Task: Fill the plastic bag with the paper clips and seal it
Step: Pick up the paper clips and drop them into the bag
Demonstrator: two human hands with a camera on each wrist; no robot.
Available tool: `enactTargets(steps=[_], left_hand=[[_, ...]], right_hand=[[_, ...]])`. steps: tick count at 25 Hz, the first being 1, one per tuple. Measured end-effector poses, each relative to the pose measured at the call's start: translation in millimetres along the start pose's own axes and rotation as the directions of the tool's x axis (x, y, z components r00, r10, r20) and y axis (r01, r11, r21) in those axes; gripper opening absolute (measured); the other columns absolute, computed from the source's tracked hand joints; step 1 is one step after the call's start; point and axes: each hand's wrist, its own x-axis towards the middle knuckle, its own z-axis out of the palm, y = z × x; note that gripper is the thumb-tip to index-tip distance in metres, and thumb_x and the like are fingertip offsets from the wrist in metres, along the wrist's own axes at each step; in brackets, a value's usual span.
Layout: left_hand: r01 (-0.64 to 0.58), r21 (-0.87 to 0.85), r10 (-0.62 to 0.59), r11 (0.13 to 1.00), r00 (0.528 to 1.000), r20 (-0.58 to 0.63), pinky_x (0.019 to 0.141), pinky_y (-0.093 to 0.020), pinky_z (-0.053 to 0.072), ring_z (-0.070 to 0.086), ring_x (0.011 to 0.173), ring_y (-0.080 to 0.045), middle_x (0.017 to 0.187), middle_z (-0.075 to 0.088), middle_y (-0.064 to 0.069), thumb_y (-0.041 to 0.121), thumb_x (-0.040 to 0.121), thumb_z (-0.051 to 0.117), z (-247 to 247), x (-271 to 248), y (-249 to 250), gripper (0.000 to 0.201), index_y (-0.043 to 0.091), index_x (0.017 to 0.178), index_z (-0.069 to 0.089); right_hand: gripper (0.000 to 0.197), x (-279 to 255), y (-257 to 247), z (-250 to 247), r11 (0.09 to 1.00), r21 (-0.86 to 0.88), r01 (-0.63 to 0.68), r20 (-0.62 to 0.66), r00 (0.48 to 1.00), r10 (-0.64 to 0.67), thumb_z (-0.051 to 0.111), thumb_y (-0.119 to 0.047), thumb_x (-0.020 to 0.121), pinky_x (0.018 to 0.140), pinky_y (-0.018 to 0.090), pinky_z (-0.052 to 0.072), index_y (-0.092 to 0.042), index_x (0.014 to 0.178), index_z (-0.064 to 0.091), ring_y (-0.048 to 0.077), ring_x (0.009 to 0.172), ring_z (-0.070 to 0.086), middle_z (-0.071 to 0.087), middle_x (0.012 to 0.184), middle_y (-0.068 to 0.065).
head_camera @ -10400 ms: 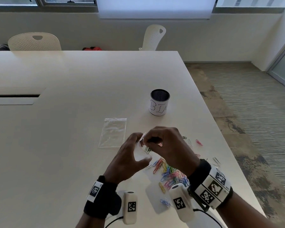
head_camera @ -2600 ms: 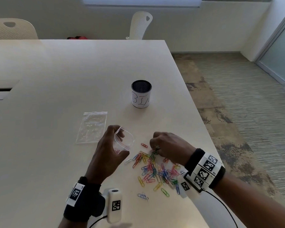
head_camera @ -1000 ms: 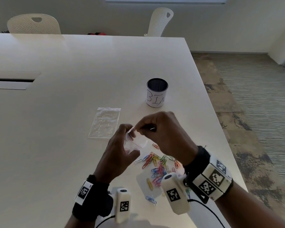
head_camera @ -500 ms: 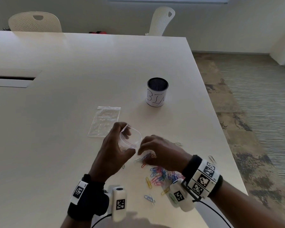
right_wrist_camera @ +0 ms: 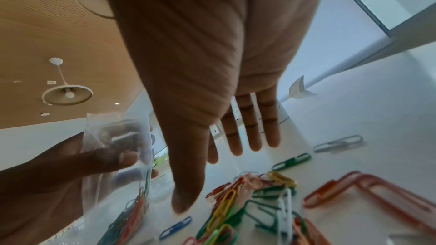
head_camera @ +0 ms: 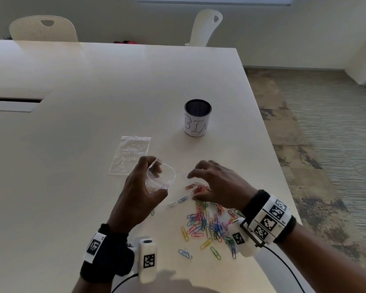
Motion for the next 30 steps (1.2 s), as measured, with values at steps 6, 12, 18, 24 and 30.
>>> enactTargets(steps=[6, 12, 18, 24, 30], left_hand=[[-0.013, 0.019, 0.013, 1.0, 1.0, 0.005, 0.077, -0.01, 0.051, 0.065, 0.102, -0.016, 0.107, 0.062, 0.013, 0.009, 0.08, 0.087, 2, 0, 1, 0.06, 0.025, 0.123, 0.05], [-0.023, 0.02, 0.023, 1.0, 1.0, -0.004, 0.075, -0.005, 0.048, 0.064, 0.1, -0.013, 0.105, 0.062, 0.009, 0.007, 0.08, 0.087, 3, 0, 3, 0.059, 0.025, 0.122, 0.05], [-0.026, 0.035, 0.025, 0.999, 1.0, 0.015, 0.078, -0.006, 0.046, 0.064, 0.102, -0.01, 0.107, 0.062, 0.011, 0.01, 0.08, 0.087, 4, 2, 2, 0.06, 0.026, 0.123, 0.049], [-0.028, 0.022, 0.028, 0.999, 0.999, 0.025, 0.078, -0.007, 0.048, 0.064, 0.101, -0.011, 0.108, 0.062, 0.012, 0.009, 0.08, 0.086, 2, 2, 0, 0.06, 0.028, 0.123, 0.049], [-0.03, 0.031, 0.029, 0.999, 0.999, 0.044, 0.081, -0.009, 0.049, 0.062, 0.103, -0.012, 0.109, 0.062, 0.012, 0.006, 0.079, 0.086, 2, 3, -1, 0.062, 0.028, 0.123, 0.049]], right_hand=[[0.037, 0, -11, 12, 1.0, 0.006, -0.019, 0.045, 0.999, 0.019, 0.074, -0.035, 0.091, 0.094, 0.032, 0.056, -0.028, 0.127, 0.068, 0.016, 0.113, 0.059, 0.06, 0.13, -0.002], [0.013, 2, -20, 12, 0.999, -0.032, 0.002, -0.009, 1.0, -0.002, 0.06, -0.008, 0.101, 0.072, 0.028, 0.058, -0.008, 0.1, 0.073, 0.018, 0.082, 0.067, 0.066, 0.104, 0.007], [0.016, 5, -23, 13, 0.999, 0.001, -0.039, -0.004, 0.999, 0.039, 0.056, -0.002, 0.103, 0.07, 0.022, 0.052, -0.005, 0.1, 0.071, 0.021, 0.087, 0.068, 0.066, 0.105, 0.011], [0.013, 4, -7, 8, 0.968, 0.223, -0.119, -0.046, 0.99, 0.132, 0.071, 0.0, 0.093, 0.079, 0.029, 0.063, -0.008, 0.095, 0.08, 0.018, 0.085, 0.073, 0.076, 0.101, 0.008], [0.01, -2, -10, -13, 0.737, 0.671, -0.084, -0.215, 0.929, 0.302, 0.081, 0.001, 0.083, 0.085, 0.035, 0.065, -0.007, 0.09, 0.081, 0.021, 0.079, 0.078, 0.08, 0.084, 0.007]])
